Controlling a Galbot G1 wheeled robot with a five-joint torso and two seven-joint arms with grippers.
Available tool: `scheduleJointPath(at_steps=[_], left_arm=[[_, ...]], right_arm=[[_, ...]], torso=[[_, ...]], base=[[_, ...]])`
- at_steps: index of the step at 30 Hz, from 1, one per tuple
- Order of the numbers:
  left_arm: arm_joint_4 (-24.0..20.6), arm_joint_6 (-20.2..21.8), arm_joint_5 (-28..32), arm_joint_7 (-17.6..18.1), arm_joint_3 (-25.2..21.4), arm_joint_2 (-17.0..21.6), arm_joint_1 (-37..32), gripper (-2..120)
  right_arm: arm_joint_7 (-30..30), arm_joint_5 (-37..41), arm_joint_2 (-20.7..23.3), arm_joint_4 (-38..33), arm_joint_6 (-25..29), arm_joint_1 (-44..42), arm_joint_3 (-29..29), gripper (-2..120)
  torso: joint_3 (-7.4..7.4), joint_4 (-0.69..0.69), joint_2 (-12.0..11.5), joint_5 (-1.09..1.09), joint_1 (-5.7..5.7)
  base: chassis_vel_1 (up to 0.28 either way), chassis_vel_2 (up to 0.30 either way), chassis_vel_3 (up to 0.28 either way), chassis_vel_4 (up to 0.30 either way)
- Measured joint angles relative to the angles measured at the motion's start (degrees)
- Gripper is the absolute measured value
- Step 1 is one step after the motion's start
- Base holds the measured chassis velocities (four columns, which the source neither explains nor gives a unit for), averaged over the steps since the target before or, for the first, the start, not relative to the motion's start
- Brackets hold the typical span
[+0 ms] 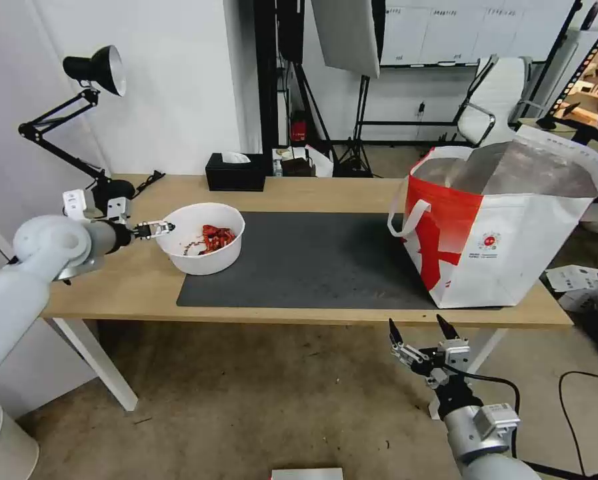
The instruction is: Pick up the trash from the table and place it into the takeout bag.
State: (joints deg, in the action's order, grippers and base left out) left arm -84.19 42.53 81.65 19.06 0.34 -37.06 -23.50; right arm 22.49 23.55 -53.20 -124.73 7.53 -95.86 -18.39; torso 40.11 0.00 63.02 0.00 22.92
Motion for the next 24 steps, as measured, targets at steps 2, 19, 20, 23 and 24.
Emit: scheduleJointPath(at_steps=[2, 19, 20, 23, 24], left_arm=[[1.1, 0.1, 1.0, 2.4, 0.9, -0.9, 1.1, 100], [2.0, -0.2, 6.2, 7.9, 1.2, -2.4, 1.6, 56], [1.9, -0.2, 6.5, 8.1, 1.1, -2.5, 1.4, 50], [1.7, -0.2, 7.0, 8.3, 1.1, -2.6, 1.1, 39], [1.6, -0.2, 7.3, 8.8, 1.0, -2.8, 0.9, 33]], right_arm=[[0.0, 0.0, 0.0, 0.0, 0.0, 0.0, 0.0, 100], [0.0, 0.0, 0.0, 0.0, 0.0, 0.0, 0.0, 100], [0.0, 0.0, 0.0, 0.0, 0.0, 0.0, 0.0, 100], [0.0, 0.0, 0.0, 0.0, 0.0, 0.0, 0.0, 100], [0.0, 0.0, 0.0, 0.0, 0.0, 0.0, 0.0, 100]], torso=[[0.0, 0.0, 0.0, 0.0, 0.0], [-0.01, 0.0, 0.0, 0.0, -0.01], [0.0, 0.0, 0.0, 0.0, -0.01], [0.0, 0.0, 0.0, 0.0, -0.01], [0.0, 0.0, 0.0, 0.0, -0.01]], base=[[0.0, 0.0, 0.0, 0.0], [0.0, 0.0, 0.0, 0.0], [0.0, 0.0, 0.0, 0.0], [0.0, 0.0, 0.0, 0.0], [0.0, 0.0, 0.0, 0.0]])
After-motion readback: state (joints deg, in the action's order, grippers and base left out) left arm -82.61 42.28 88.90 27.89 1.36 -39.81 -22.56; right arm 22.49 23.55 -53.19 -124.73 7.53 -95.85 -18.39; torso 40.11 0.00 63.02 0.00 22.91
